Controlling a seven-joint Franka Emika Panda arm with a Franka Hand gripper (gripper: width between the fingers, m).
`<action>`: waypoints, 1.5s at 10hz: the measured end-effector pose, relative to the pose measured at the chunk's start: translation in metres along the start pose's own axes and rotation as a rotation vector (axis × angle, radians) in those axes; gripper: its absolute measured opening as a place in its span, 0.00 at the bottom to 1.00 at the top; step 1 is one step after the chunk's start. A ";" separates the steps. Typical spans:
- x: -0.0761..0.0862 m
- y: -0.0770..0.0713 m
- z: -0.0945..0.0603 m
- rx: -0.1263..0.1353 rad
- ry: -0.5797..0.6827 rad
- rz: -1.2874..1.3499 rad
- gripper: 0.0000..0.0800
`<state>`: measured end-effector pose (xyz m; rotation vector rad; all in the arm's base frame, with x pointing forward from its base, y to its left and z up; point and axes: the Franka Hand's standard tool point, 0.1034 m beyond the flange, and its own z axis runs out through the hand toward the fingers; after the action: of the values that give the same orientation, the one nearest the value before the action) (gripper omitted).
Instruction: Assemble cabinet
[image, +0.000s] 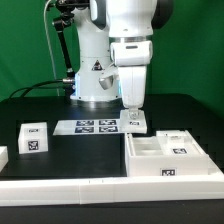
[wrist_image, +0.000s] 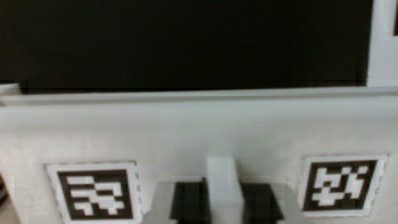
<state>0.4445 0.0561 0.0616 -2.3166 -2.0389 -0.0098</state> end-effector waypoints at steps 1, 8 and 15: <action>0.003 0.006 0.001 0.002 0.003 0.013 0.09; 0.007 0.011 0.002 -0.008 0.013 0.017 0.09; 0.017 0.017 0.004 -0.008 0.024 0.000 0.09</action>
Offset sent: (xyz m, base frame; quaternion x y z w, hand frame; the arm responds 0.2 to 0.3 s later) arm 0.0048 0.0114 0.0047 -0.0046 0.0012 0.0108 0.9999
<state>0.4629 0.0710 0.0581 -2.3102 -2.0311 -0.0452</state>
